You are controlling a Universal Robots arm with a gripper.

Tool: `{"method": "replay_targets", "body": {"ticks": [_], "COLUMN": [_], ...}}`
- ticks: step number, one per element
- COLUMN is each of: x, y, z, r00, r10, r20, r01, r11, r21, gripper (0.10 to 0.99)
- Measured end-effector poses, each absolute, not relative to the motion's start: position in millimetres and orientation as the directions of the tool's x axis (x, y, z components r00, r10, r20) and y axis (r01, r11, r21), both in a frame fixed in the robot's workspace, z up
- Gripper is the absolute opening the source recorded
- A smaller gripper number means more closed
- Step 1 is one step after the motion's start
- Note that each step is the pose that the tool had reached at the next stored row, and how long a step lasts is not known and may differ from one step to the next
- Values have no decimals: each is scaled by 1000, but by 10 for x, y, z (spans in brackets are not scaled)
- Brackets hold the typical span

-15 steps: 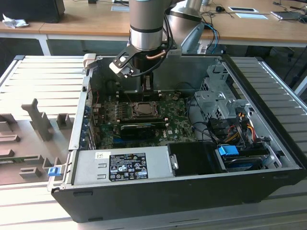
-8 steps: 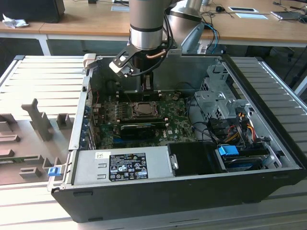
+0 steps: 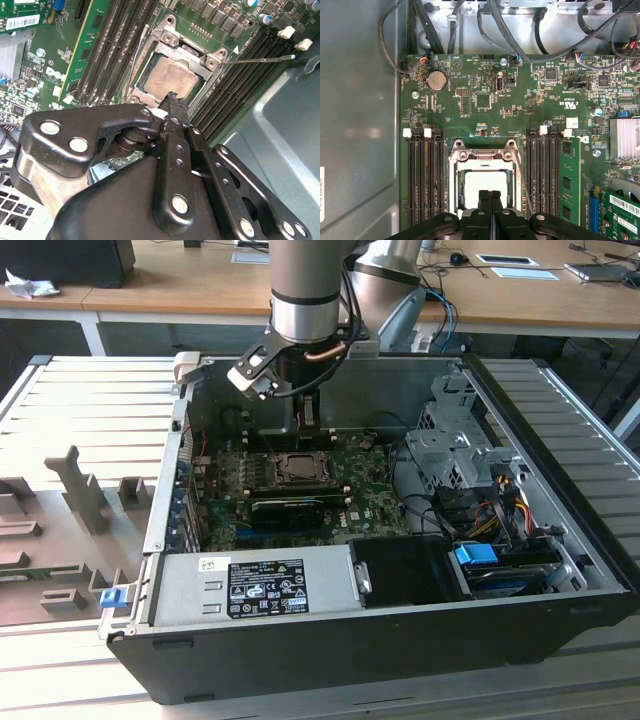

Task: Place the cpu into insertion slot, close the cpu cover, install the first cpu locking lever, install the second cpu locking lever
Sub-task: 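Install the first cpu locking lever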

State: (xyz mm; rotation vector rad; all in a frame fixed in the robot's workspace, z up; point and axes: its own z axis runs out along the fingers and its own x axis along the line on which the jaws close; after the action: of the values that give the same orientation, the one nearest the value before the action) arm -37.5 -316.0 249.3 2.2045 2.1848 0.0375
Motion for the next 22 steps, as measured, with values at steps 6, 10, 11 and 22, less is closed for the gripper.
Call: {"method": "replay_targets", "body": {"ticks": [6,10,11,22], "x": [-375,-375,-375,-375], "y": [-3160,-3160,-3160,-3160], "z": [2512,2557,2573,2621], "r00": [9,9,9,9], "r10": [1000,1000,1000,1000], "r20": [-10,-9,-9,-9], "r01": [999,999,999,999], "r11": [-9,-9,-9,-9], "r21": [44,44,44,44], "gripper": [106,106,106,106]}}
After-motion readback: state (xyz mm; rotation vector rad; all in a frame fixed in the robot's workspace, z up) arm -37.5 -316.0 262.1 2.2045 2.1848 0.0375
